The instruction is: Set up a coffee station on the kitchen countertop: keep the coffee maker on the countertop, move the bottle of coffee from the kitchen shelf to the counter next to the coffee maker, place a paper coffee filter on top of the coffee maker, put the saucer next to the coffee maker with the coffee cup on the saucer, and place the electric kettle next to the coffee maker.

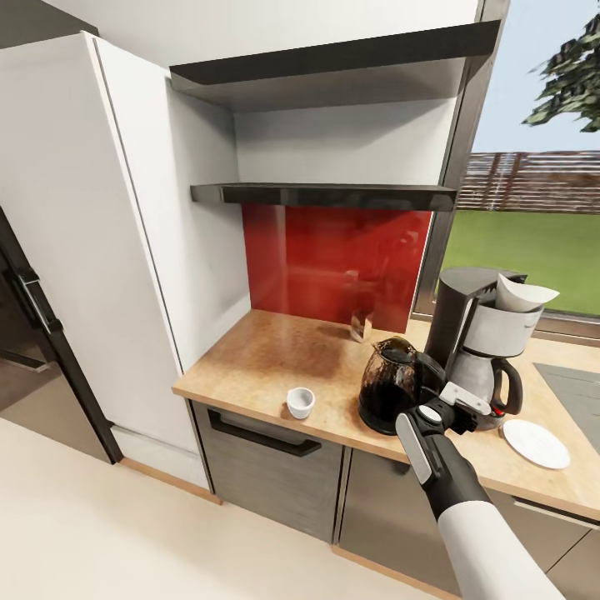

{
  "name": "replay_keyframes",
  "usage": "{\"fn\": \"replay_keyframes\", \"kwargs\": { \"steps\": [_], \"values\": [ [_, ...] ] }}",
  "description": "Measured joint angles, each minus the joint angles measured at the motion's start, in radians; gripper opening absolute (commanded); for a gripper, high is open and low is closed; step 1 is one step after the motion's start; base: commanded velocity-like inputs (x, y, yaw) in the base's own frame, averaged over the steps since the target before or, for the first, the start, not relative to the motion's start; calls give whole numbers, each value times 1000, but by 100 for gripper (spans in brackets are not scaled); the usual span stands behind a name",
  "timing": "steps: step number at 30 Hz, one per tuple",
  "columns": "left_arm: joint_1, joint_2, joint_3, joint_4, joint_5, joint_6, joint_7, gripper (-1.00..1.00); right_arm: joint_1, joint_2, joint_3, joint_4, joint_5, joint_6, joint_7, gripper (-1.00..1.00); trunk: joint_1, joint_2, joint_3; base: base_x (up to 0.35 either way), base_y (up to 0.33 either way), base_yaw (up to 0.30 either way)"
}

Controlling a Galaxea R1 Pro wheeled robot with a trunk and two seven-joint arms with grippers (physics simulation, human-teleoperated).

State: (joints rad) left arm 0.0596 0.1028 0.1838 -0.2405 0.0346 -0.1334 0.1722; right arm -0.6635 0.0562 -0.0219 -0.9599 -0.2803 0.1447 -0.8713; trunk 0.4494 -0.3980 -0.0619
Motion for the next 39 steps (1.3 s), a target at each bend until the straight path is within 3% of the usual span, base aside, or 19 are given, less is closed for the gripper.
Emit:
{"fn": "replay_keyframes", "kwargs": {
  "steps": [32,39],
  "values": [
    [0,0,3,0,0,0,-1,100,0,0,0,2,1,0,0,100,0,0,0,-40,1,0],
    [0,0,6,-1,0,0,0,100,0,0,0,2,1,0,0,100,0,0,0,-1,180,0]
  ]
}}
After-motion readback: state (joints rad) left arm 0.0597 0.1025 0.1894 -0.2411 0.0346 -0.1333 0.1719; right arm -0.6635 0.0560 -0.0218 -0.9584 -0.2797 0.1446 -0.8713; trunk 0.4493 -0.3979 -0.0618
